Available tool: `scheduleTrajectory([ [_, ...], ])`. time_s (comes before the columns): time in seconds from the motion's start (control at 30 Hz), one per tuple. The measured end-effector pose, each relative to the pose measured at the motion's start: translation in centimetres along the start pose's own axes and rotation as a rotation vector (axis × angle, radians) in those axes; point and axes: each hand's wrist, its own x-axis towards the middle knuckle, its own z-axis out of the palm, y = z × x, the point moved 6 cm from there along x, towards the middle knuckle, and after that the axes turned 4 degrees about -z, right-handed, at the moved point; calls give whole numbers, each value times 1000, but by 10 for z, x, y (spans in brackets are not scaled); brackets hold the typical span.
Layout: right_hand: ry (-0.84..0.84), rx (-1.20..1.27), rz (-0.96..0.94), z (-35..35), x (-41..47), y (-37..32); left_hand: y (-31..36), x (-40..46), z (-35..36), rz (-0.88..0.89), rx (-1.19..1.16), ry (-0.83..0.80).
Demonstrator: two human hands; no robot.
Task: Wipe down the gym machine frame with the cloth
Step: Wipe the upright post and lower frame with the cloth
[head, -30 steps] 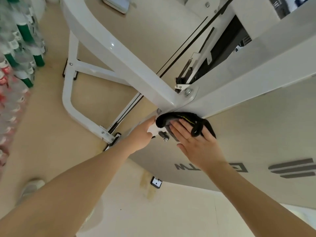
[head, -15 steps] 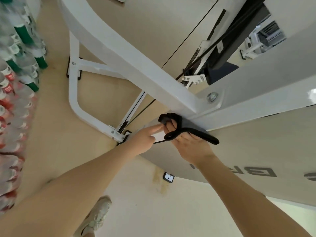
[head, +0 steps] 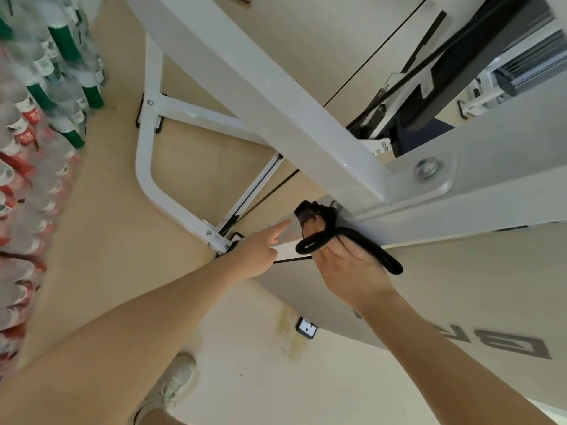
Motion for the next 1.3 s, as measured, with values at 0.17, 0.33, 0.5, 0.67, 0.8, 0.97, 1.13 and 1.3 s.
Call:
scheduleTrajectory([
  [0.17, -116, -60, 2, 20, 21, -37, -36, 24, -3, 76, 86, -27],
  [0.33, -67, -43, 273, 24, 43, -50, -67, 65, 14, 332, 185, -64],
  [0.5, -115, -51, 460, 48, 65, -83, -100, 111, 25, 525, 83, 37],
  [0.67, -352, -90, 450, 82, 85, -140, -116, 131, 21, 667, 128, 114],
  [0.8, -398, -65, 402, 82, 90, -142, -116, 131, 18, 727, 175, 112],
  [0.97, -264, -213, 707, 42, 69, -69, -112, 128, 16, 766, 184, 72],
  [1.13, -461, -176, 698, 57, 80, -95, -110, 127, 16, 824, 193, 62],
  [1.3, -568, -110, 536, 91, 98, -159, -114, 126, 17, 780, 80, 41],
])
